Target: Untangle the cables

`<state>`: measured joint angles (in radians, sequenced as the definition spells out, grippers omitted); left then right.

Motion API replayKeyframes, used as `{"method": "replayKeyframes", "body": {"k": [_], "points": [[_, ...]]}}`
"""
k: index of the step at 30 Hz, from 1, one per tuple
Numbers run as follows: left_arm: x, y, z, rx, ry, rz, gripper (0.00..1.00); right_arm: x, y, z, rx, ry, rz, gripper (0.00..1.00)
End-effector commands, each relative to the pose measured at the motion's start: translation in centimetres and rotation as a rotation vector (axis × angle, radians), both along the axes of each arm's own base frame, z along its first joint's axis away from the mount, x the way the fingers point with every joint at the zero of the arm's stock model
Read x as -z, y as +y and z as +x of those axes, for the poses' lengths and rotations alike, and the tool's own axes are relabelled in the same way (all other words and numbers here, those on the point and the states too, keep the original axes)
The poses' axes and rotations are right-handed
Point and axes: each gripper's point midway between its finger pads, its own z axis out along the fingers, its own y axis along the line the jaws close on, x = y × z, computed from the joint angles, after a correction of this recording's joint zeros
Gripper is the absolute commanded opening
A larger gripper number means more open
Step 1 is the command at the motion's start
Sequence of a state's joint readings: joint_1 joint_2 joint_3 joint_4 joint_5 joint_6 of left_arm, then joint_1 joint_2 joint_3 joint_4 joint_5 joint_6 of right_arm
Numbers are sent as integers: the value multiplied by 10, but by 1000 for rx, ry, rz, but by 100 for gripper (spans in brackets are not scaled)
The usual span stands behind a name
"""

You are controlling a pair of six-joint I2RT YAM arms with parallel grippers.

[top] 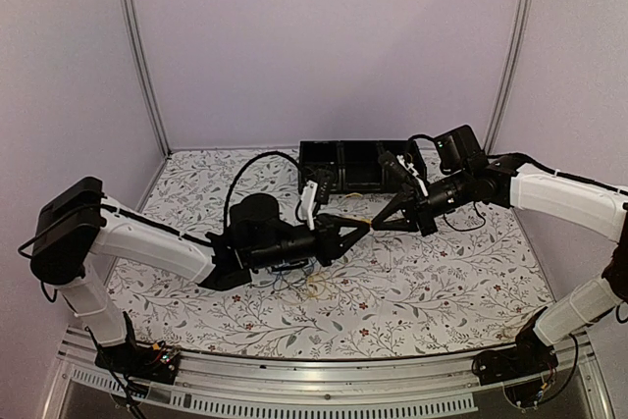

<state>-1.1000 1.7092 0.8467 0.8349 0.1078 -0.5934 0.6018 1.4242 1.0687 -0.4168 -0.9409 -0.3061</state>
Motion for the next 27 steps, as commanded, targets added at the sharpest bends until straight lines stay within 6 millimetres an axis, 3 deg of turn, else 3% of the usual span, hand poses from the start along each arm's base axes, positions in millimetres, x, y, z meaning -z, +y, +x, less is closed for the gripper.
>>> {"method": "replayKeyframes", "body": {"k": [1, 13, 17, 21, 22, 25, 27], "points": [[-8, 0, 13, -13, 5, -39, 10, -13, 3, -9, -51, -6, 51, 0], [-8, -8, 14, 18, 0, -36, 17, -13, 4, -14, -77, 10, 68, 0], [-10, -6, 17, 8, -11, -37, 14, -16, 4, -19, -102, 21, 88, 0], [-14, -9, 15, 25, -41, -50, 22, -18, 4, -22, -114, 38, 105, 0], [-15, -10, 14, 34, -49, -57, 21, -16, 4, -22, -117, 41, 105, 0], [-17, -12, 12, 56, -60, -79, 5, -16, 4, -23, -120, 45, 110, 0], [-16, -10, 13, 47, -58, -87, 0, -16, 4, -24, -122, 52, 111, 0]]}}
